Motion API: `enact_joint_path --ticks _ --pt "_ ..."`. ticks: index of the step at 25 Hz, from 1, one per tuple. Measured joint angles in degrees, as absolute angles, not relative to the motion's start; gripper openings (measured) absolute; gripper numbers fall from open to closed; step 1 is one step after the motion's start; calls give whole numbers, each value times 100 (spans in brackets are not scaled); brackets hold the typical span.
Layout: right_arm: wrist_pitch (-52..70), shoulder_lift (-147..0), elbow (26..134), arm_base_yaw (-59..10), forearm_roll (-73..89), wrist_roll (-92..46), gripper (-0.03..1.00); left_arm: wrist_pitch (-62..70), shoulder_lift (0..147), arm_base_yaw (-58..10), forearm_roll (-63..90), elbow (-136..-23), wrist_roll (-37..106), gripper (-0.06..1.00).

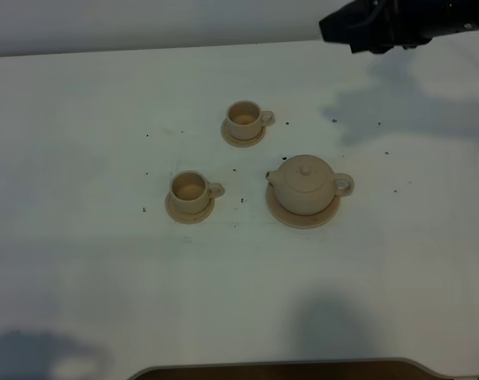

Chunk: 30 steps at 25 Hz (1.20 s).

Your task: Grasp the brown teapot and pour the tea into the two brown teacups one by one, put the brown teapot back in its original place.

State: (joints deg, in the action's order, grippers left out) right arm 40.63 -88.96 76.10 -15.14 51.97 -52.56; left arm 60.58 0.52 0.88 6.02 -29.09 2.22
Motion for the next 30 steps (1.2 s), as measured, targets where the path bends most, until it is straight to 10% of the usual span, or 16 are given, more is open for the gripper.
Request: enact_joint_path --ticks 9,30 --pt "3699 -8896 7703 -1514 6060 -6191 37 6058 52 88 602 -2909 222 36" --pt "5207 -10513 8457 -1853 1153 -5568 37 6058 52 88 602 -2905 222 36"
